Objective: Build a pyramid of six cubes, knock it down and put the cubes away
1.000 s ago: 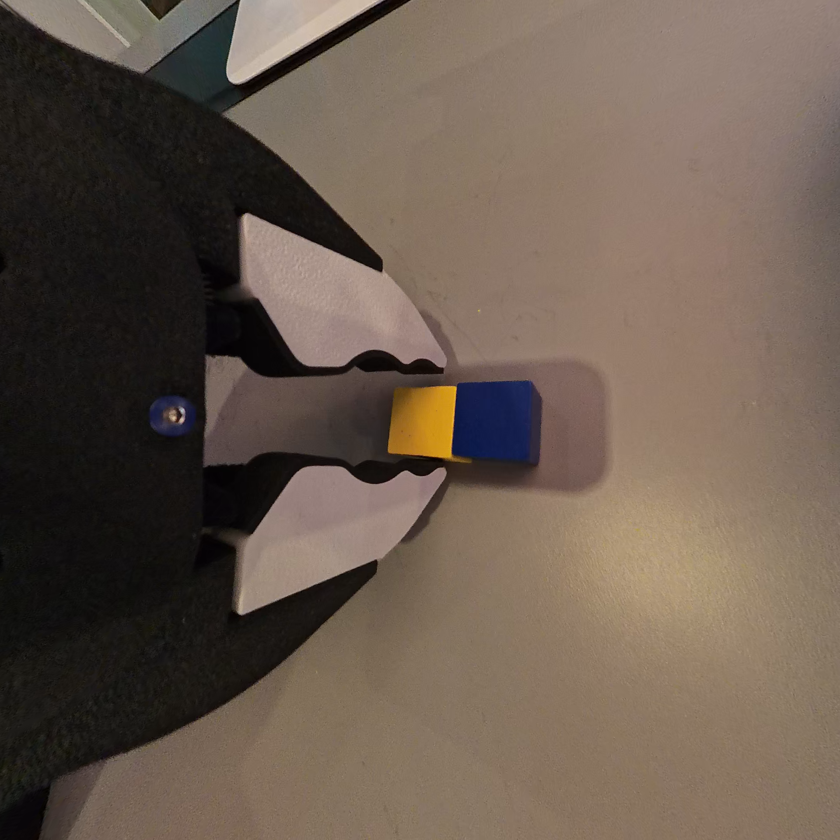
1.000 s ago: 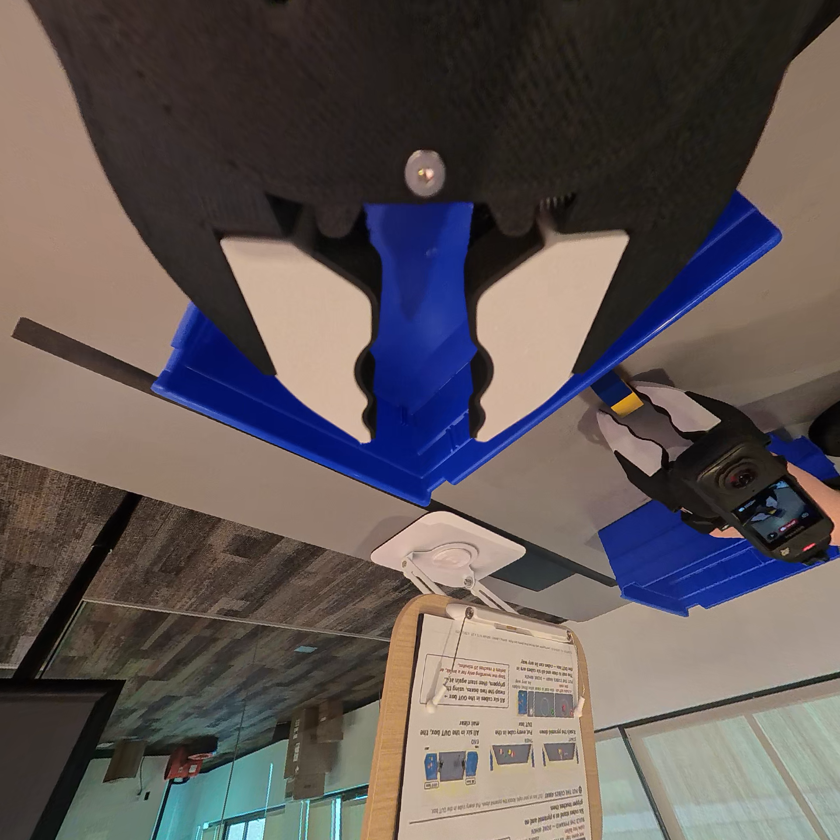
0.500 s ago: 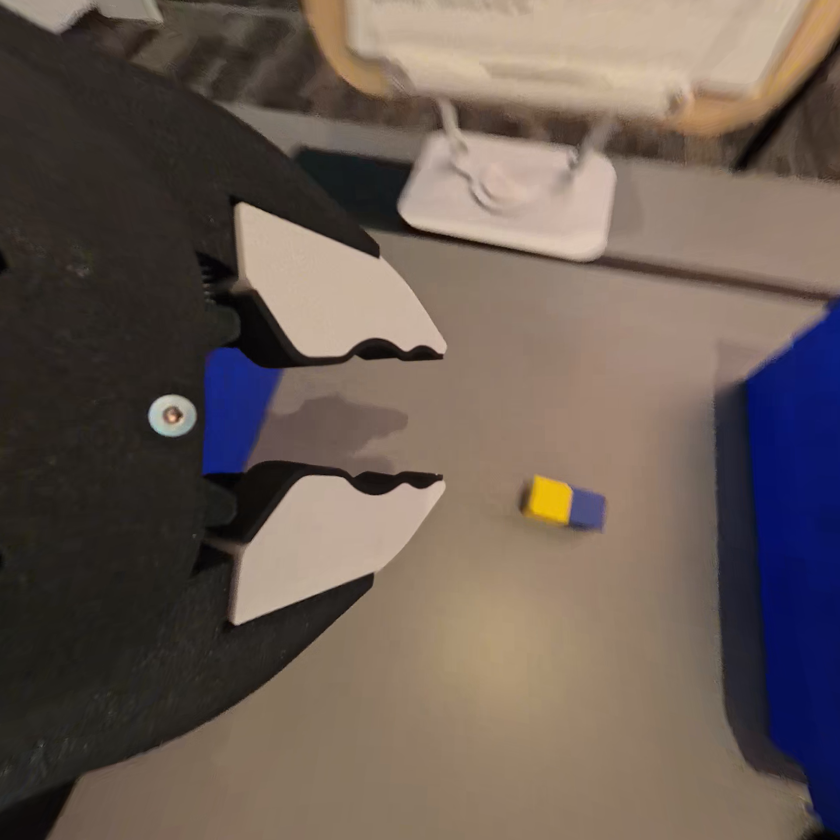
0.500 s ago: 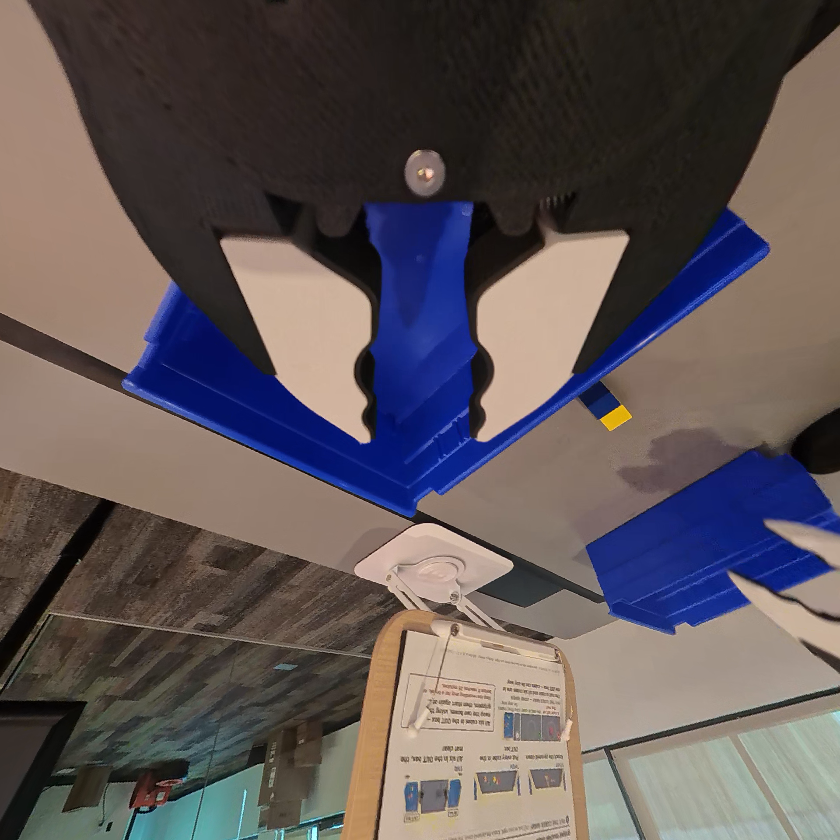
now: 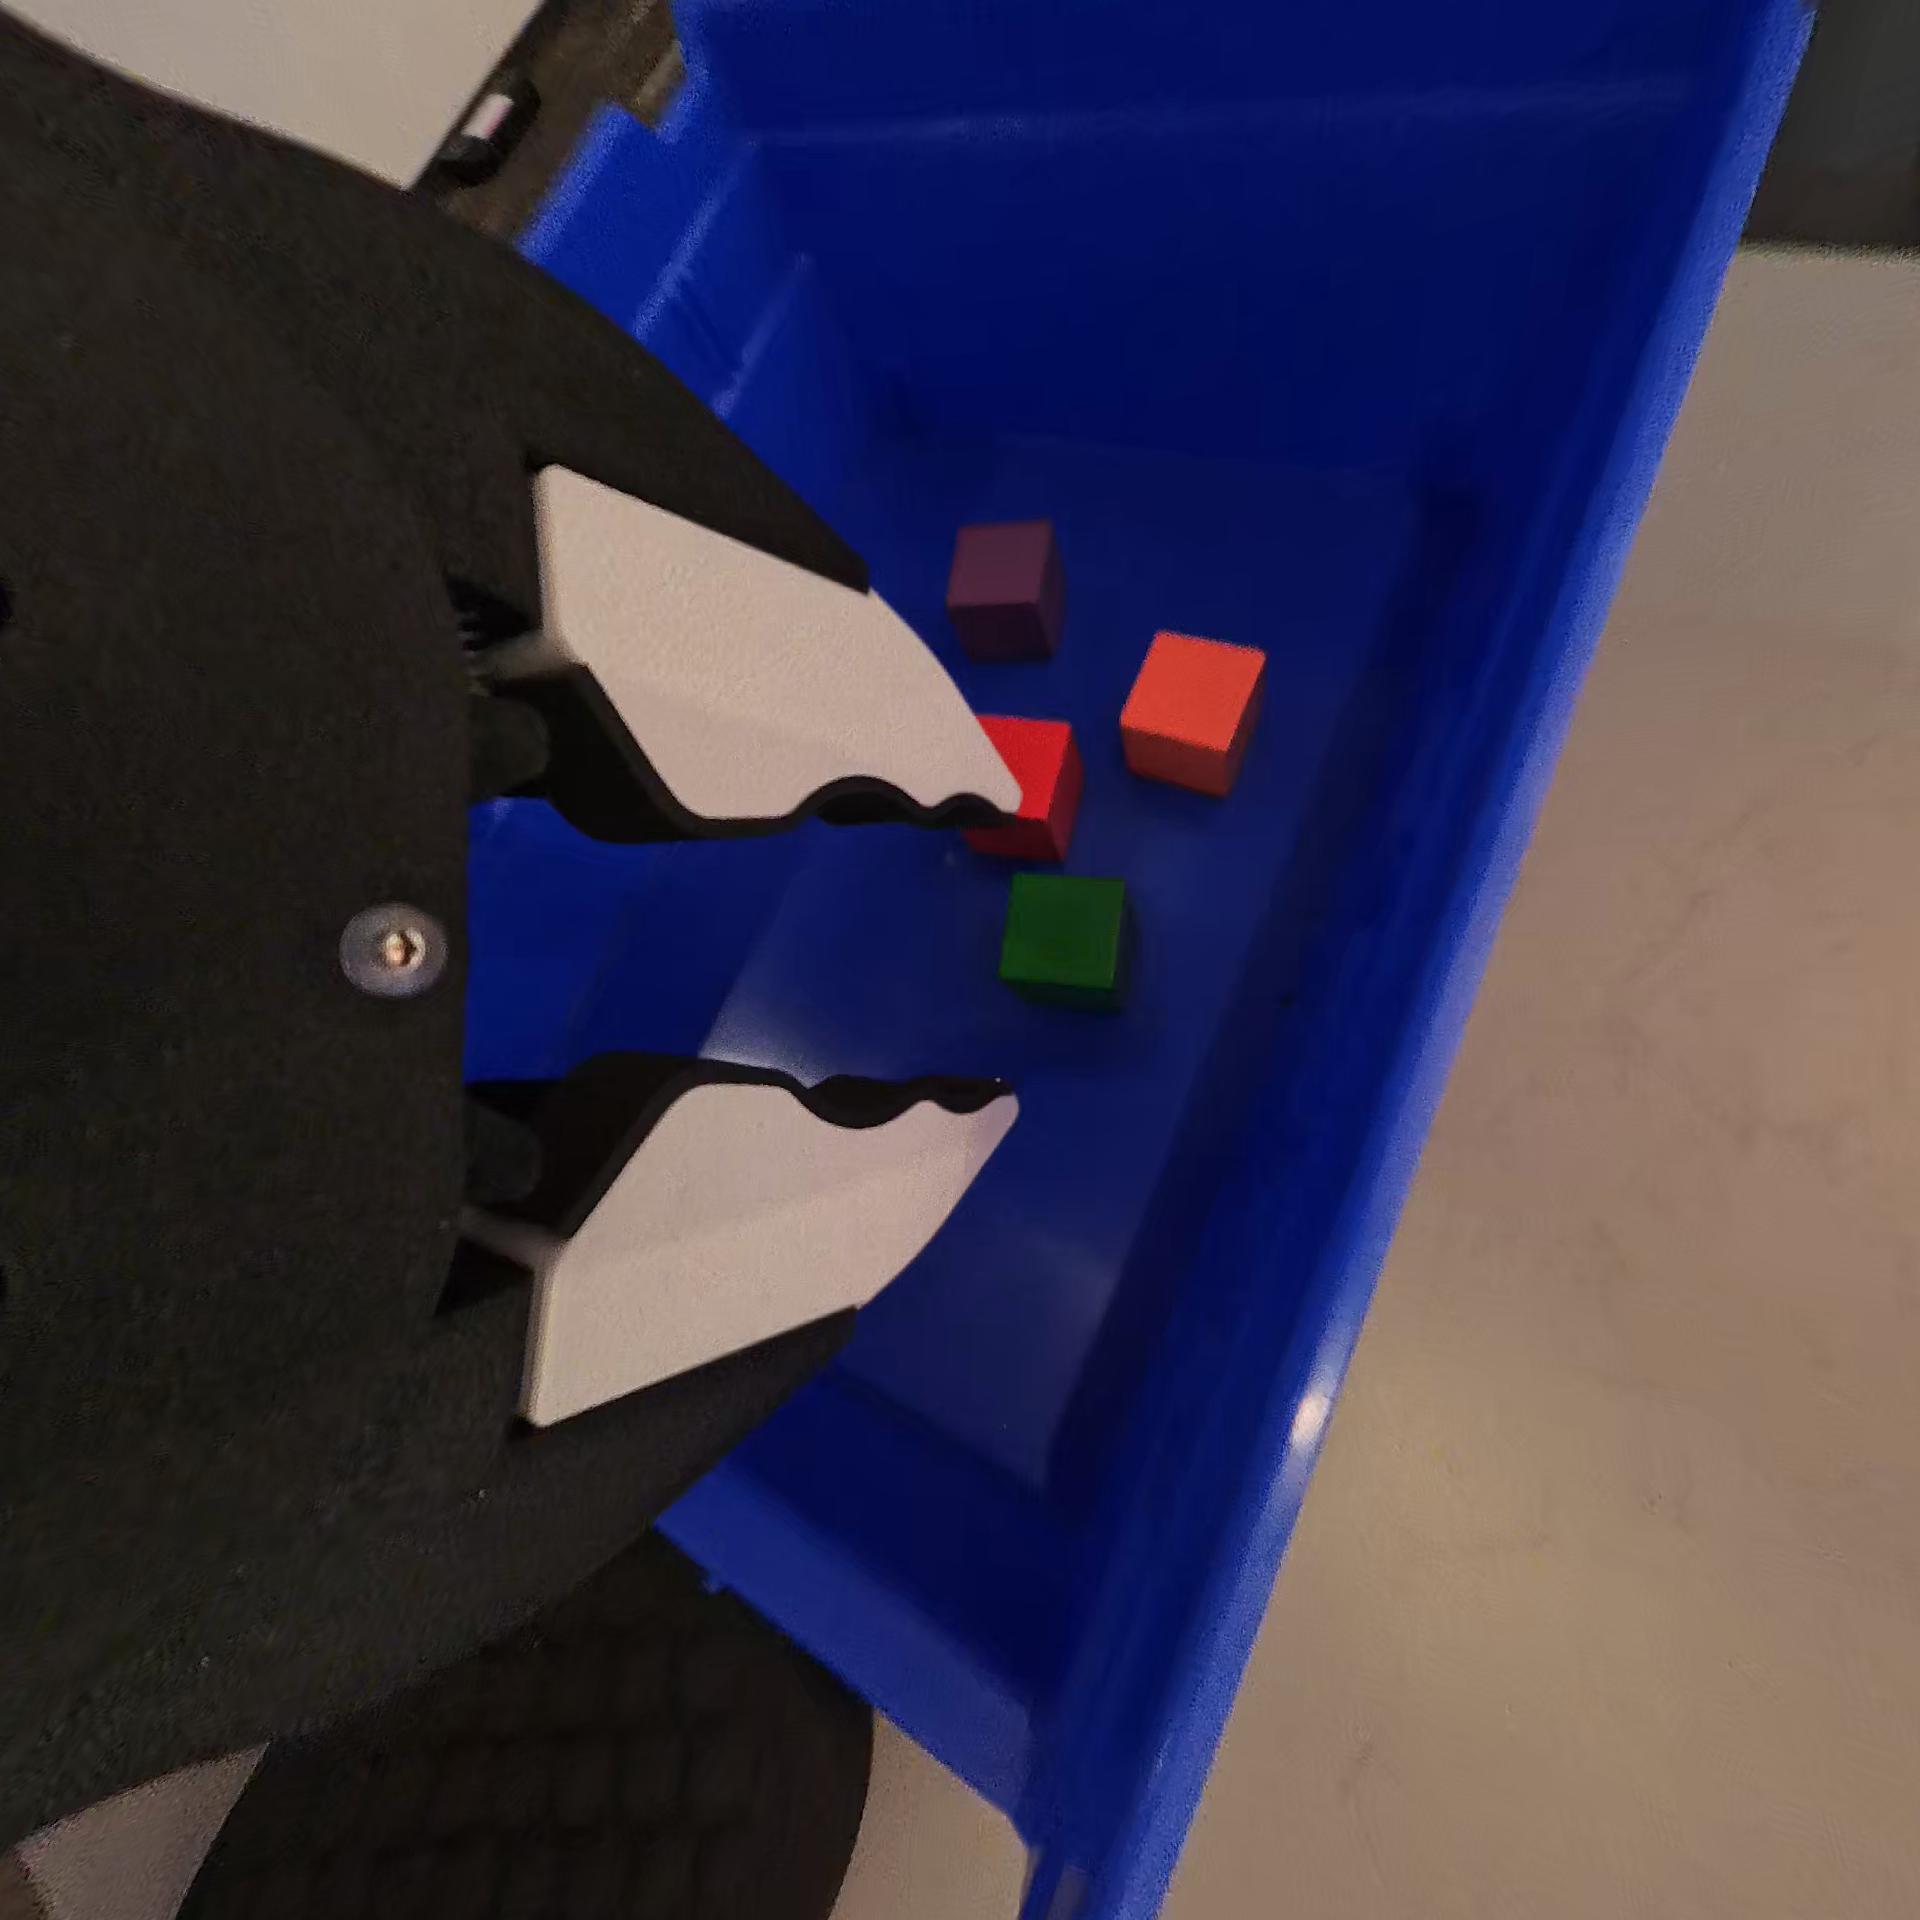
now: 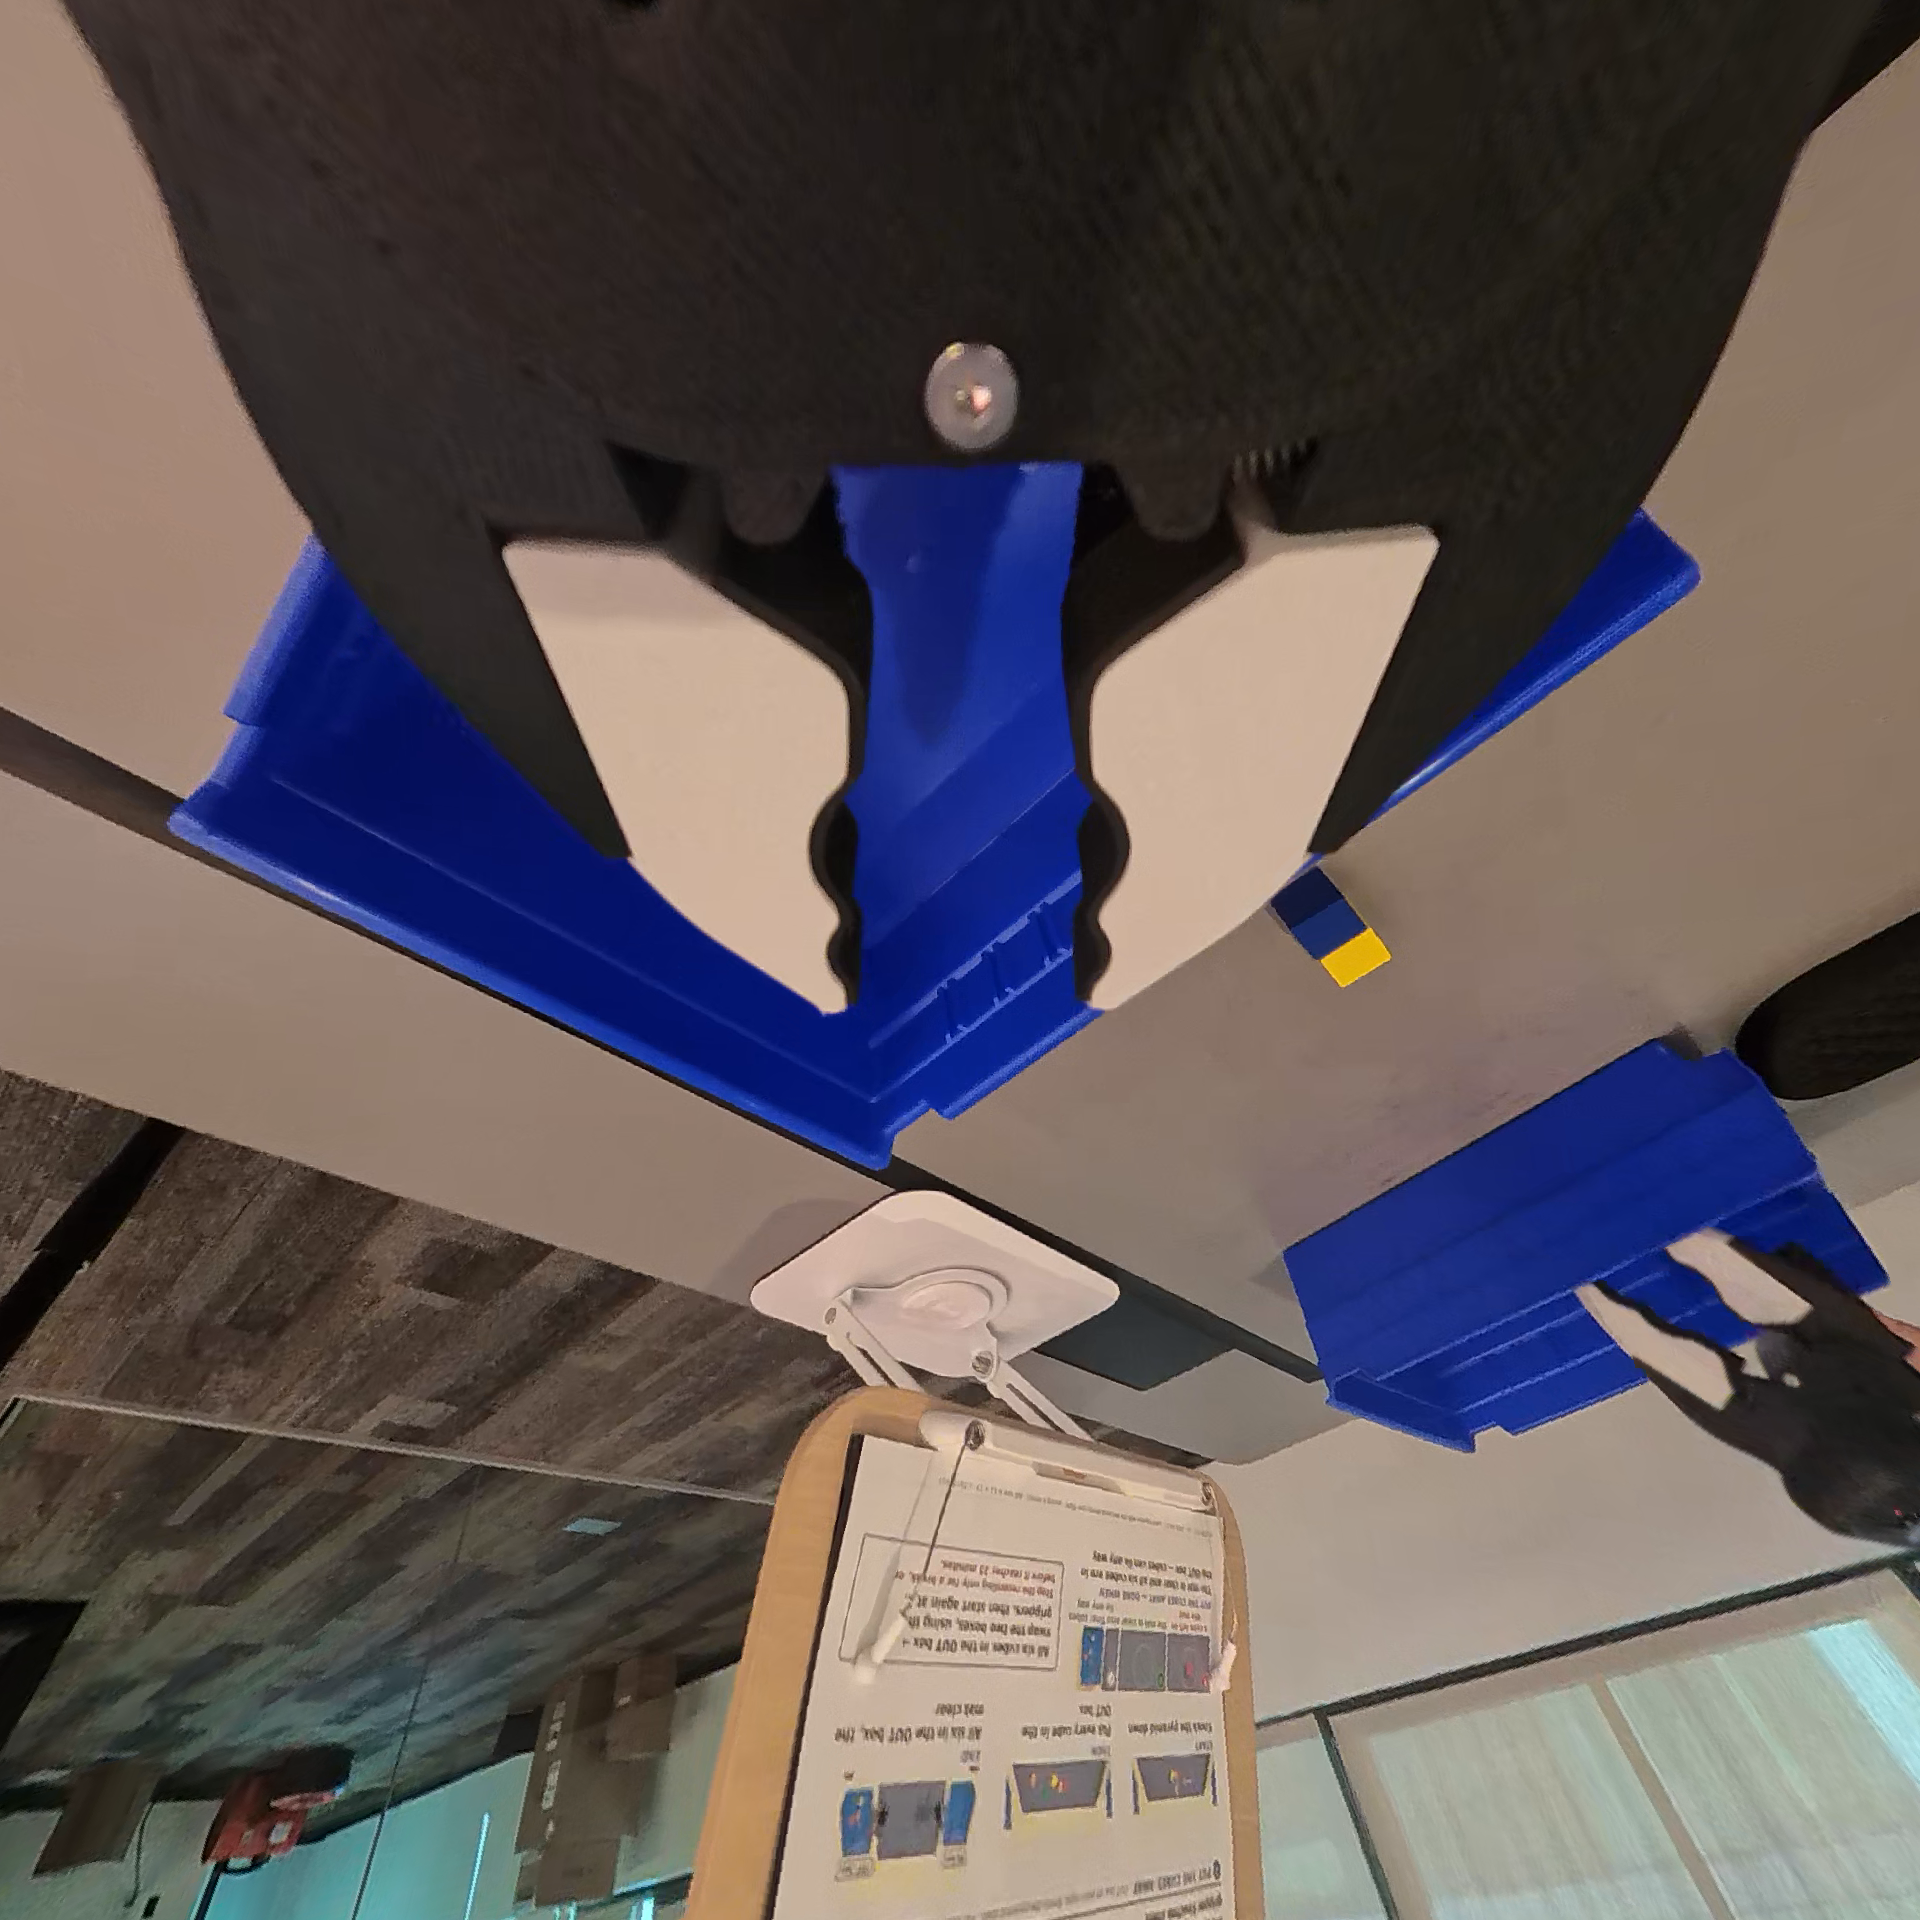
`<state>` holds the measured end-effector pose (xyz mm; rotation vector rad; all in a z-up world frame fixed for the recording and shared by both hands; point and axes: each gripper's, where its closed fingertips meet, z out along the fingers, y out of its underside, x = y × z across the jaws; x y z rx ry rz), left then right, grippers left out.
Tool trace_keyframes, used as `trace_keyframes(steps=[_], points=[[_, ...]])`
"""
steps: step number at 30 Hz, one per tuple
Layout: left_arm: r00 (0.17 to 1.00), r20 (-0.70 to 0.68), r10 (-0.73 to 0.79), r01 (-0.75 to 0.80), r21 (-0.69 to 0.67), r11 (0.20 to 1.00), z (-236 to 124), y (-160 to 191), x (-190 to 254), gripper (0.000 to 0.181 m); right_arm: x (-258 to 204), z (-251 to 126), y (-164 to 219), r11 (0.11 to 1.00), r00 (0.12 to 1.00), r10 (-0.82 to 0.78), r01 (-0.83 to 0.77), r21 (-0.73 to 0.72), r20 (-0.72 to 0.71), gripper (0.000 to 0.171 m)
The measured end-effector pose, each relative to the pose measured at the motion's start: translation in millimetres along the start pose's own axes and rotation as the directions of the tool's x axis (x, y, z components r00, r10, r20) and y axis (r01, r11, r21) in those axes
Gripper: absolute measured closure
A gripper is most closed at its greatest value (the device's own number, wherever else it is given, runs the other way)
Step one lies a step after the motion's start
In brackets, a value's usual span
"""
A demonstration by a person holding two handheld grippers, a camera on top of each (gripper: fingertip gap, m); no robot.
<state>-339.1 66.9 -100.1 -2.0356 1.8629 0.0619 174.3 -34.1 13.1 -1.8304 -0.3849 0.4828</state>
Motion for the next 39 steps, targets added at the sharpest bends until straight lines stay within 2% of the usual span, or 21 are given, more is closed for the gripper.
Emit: trace_keyframes(steps=[8,20,25,27,30,33,35,37,39], points=[[0.999,-0.033,0.023,-0.024,-0.016,1.000,34.5,5.0,-0.9,0.140,1.6,3.7,7.4,0.999,1.000,0.005,-0.005,-0.034,-0.004,0.131],[0.997,-0.082,0.000,-0.006,-0.065,0.998,49.0,9.4,-1.9,0.151,1.3,6.1,13.9,0.998,1.000,0.001,-0.001,-0.068,0.002,0.131],[0.997,-0.072,-0.022,0.016,-0.085,0.996,33.1,12.2,-3.6,0.153,1.4,4.5,15.0,0.998,1.000,0.005,-0.005,-0.069,0.006,0.131],[0.999,-0.037,-0.010,0.007,-0.087,0.996,14.3,13.4,-7.3,0.153,1.6,3.1,13.5,0.998,1.000,0.008,-0.007,-0.060,0.005,0.131],[0.996,0.090,0.027,-0.021,-0.067,0.998,-27.2,10.1,-24.2,0.153,0.6,2.2,10.5,0.999,1.000,0.011,-0.011,-0.046,0.008,0.131],[0.981,0.192,0.032,-0.033,0.003,0.999,-77.5,-13.6,-36.6,0.153,-0.4,3.2,10.1,0.999,1.000,0.002,-0.002,-0.054,0.006,0.131],[0.977,0.209,0.040,-0.066,0.121,0.990,-106.9,-52.6,-29.8,0.153,-2.1,4.3,9.5,0.998,1.000,-0.005,0.005,-0.059,0.007,0.131],[0.987,0.139,0.075,-0.107,0.243,0.964,-120.7,-101.4,-2.7,0.153,-4.1,5.6,8.6,0.998,1.000,-0.014,0.015,-0.064,0.009,0.131],[0.986,0.042,0.163,-0.168,0.318,0.933,-113.6,-146.5,36.0,0.153,-6.7,7.0,8.0,0.997,1.000,-0.022,0.023,-0.068,0.015,0.131]])
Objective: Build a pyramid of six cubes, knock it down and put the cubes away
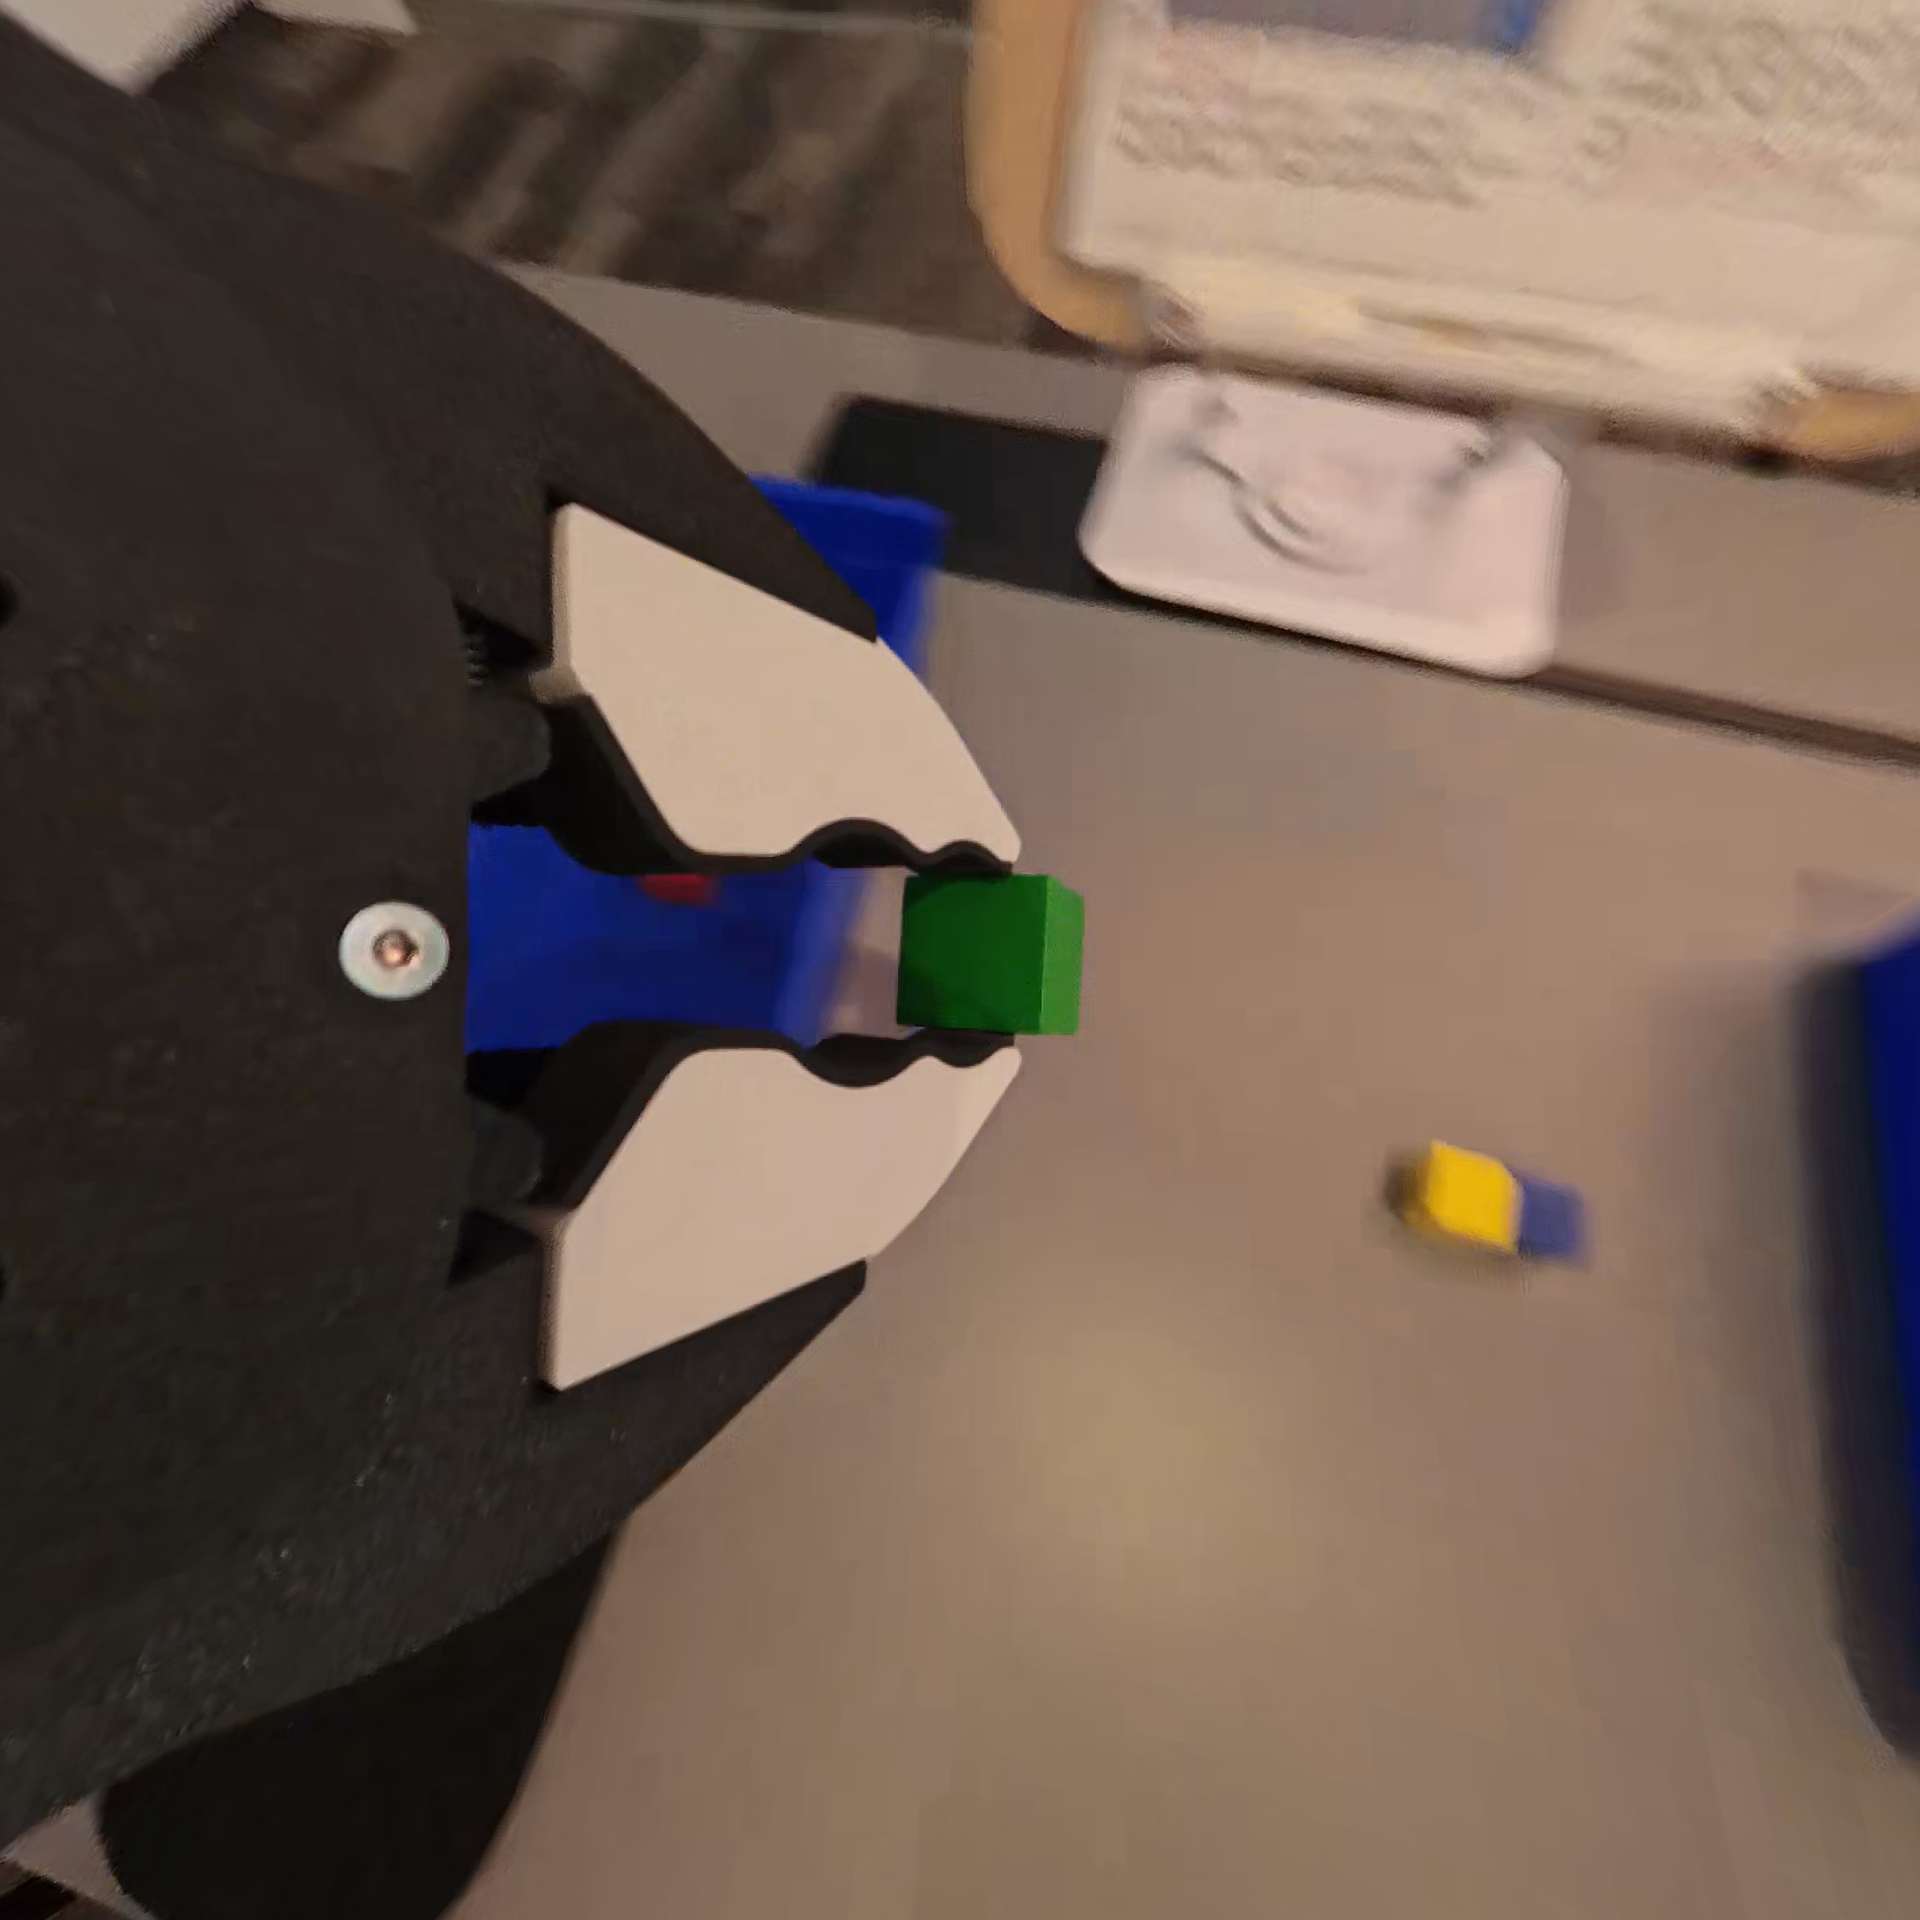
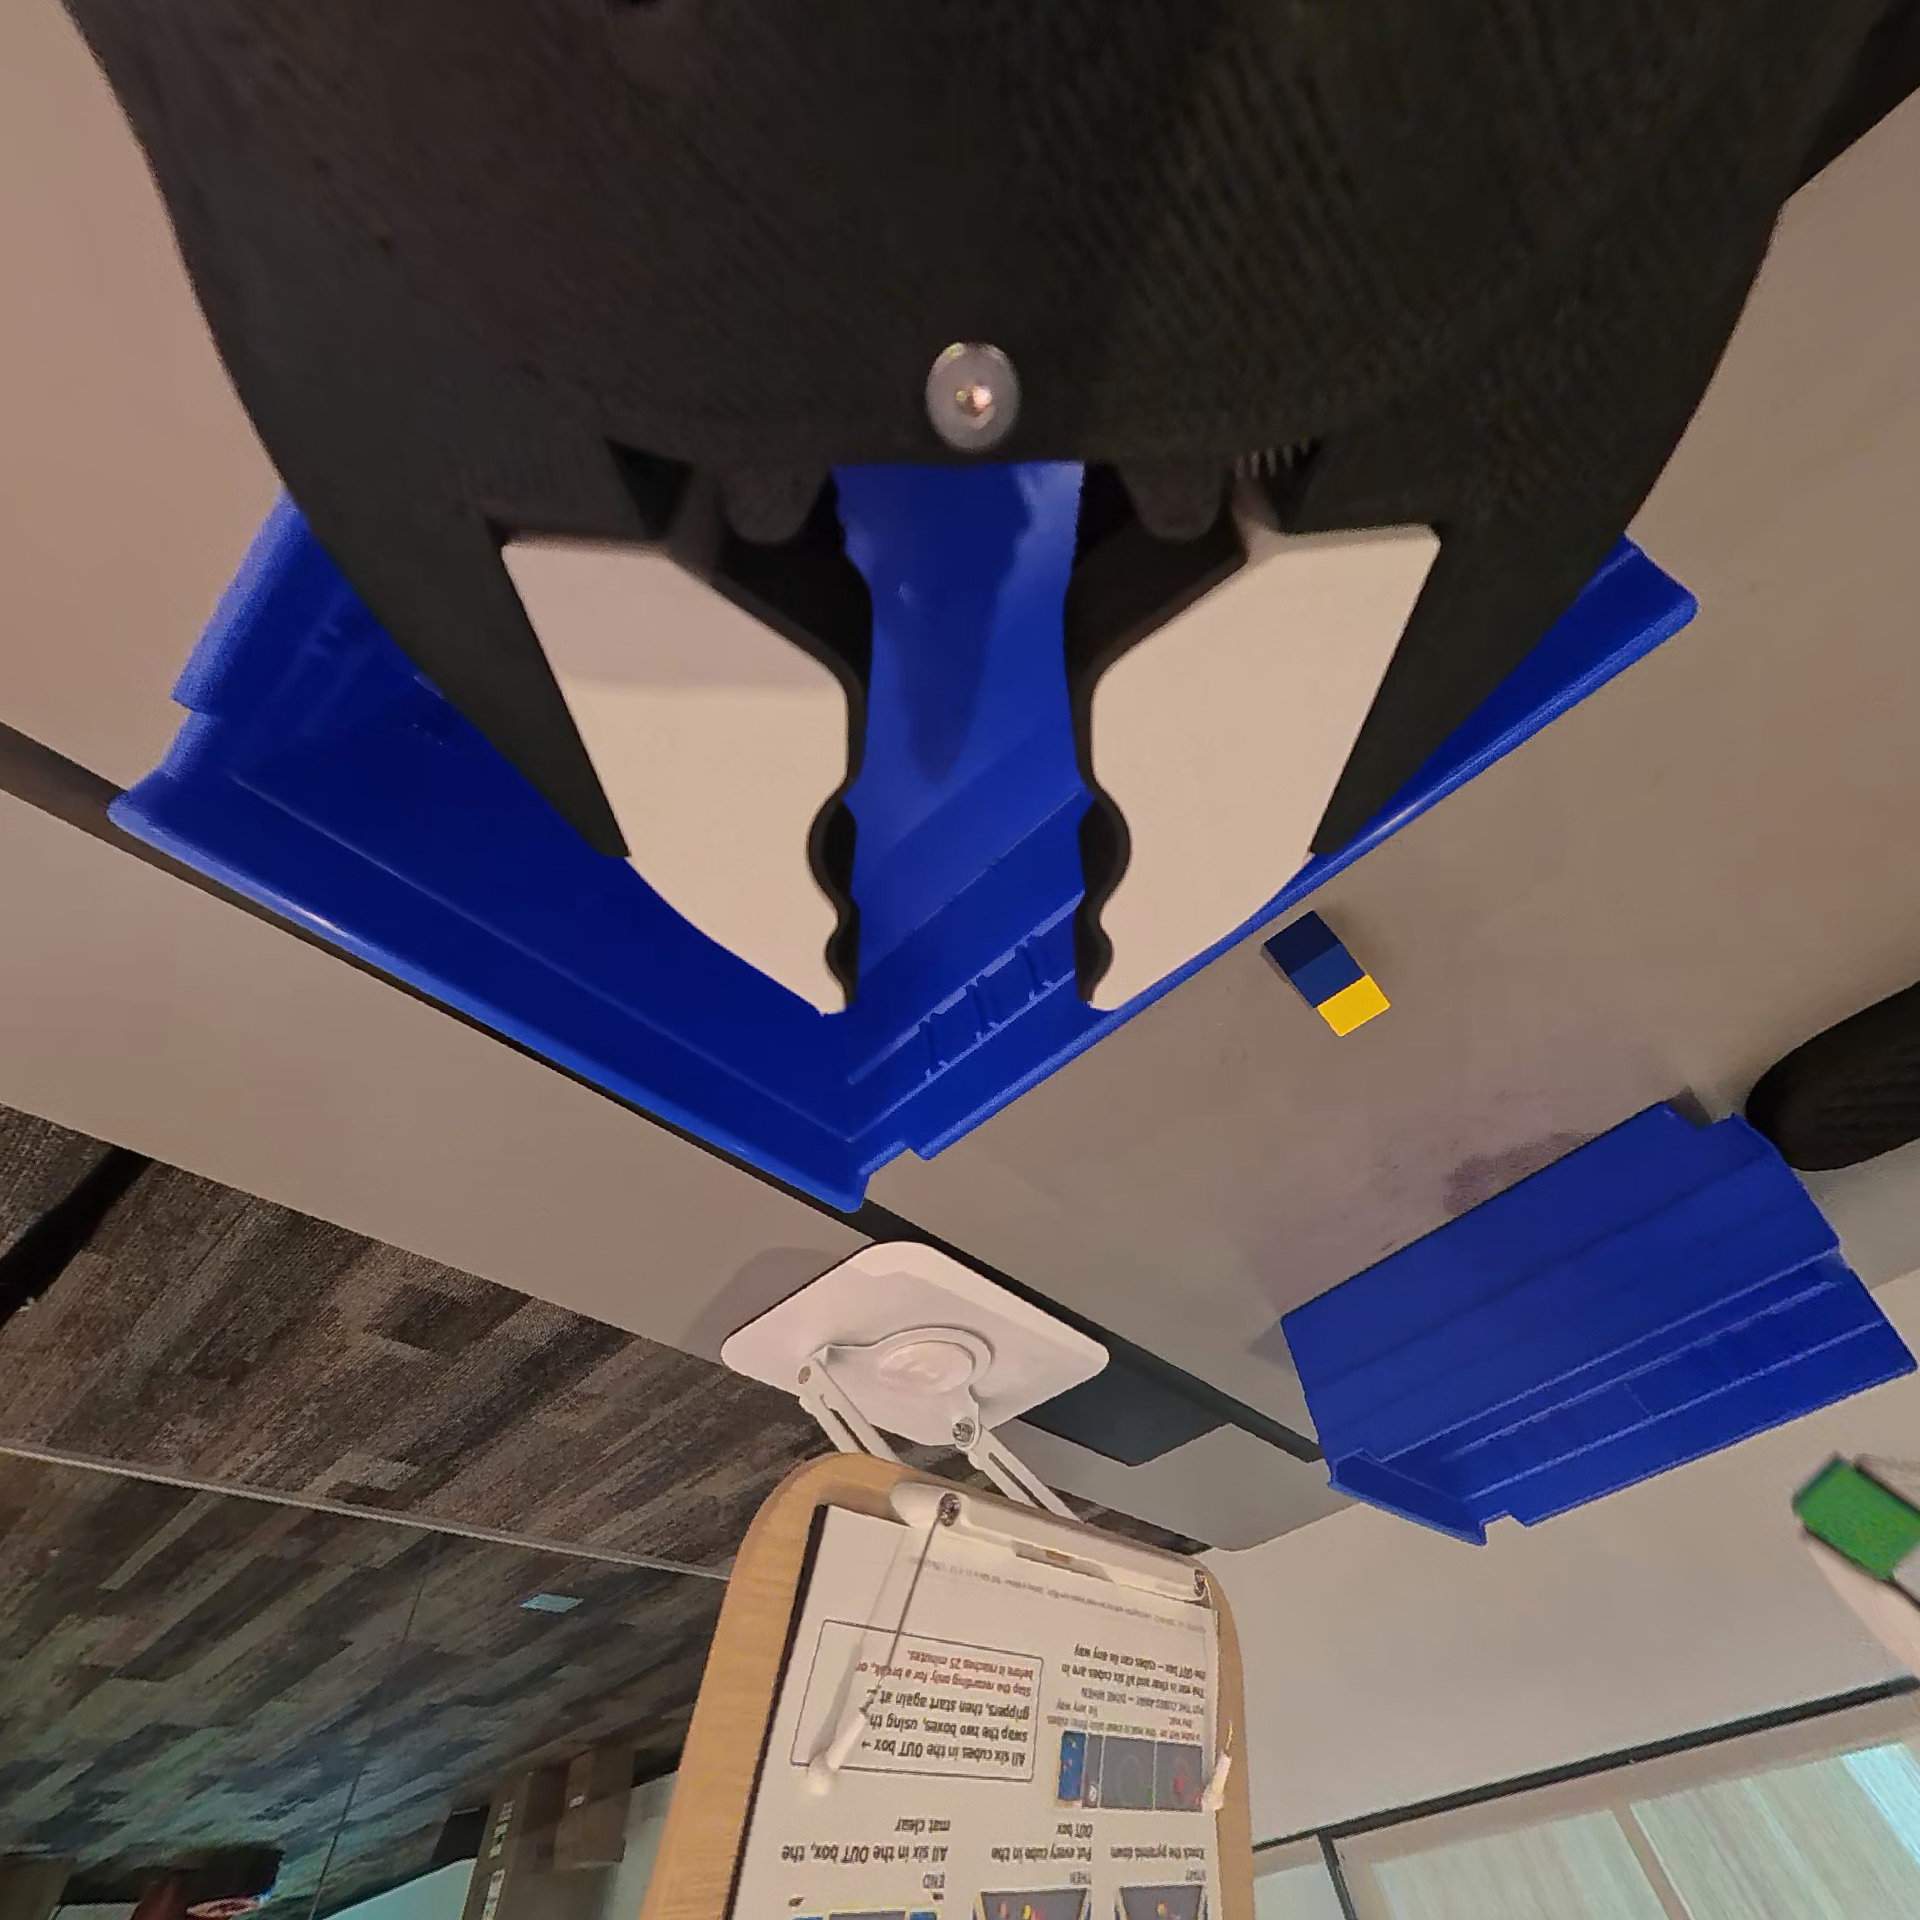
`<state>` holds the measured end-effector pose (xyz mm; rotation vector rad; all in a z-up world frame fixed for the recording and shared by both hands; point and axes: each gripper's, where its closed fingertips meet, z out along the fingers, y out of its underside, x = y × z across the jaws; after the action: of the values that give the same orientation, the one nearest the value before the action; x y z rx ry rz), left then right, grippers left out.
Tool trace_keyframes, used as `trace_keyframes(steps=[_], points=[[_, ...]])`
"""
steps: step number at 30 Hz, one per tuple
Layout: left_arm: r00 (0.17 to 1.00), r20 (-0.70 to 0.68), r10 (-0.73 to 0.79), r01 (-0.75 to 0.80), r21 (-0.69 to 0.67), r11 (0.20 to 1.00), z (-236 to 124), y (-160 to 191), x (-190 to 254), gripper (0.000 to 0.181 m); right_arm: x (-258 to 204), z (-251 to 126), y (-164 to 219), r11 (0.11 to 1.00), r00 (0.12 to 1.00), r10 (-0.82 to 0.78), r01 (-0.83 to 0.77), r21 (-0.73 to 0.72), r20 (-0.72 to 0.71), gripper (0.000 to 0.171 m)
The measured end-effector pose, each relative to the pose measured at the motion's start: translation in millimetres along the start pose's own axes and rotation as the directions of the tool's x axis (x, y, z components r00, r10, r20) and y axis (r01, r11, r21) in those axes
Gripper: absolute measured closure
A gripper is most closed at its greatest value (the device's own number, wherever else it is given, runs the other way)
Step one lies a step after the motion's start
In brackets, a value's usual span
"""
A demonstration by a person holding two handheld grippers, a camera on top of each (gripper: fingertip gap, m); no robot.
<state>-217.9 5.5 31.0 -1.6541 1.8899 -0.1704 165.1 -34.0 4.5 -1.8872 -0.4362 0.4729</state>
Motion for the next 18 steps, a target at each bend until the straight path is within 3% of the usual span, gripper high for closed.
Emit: trace_keyframes(steps=[3,9,12,18], points=[[0.984,-0.166,0.066,-0.069,-0.013,0.997,58.6,-33.4,47.6,0.153,-3.5,1.3,0.0,1.000,1.000,-0.012,0.012,-0.008,0.009,0.130],[0.965,-0.259,0.043,-0.089,-0.169,0.982,166.2,-32.9,81.2,0.153,-8.9,-6.1,-7.9,0.999,1.000,-0.022,0.022,0.025,0.020,0.131],[0.972,-0.229,0.060,-0.115,-0.237,0.965,190.7,-23.2,74.1,0.153,-9.4,-13.6,-13.4,0.998,0.999,-0.029,0.028,0.048,0.015,0.131],[0.966,-0.253,0.046,-0.108,-0.236,0.966,206.8,-22.7,72.7,0.153,-5.6,-21.8,-15.1,0.997,1.000,-0.009,0.008,0.074,0.015,0.131]])
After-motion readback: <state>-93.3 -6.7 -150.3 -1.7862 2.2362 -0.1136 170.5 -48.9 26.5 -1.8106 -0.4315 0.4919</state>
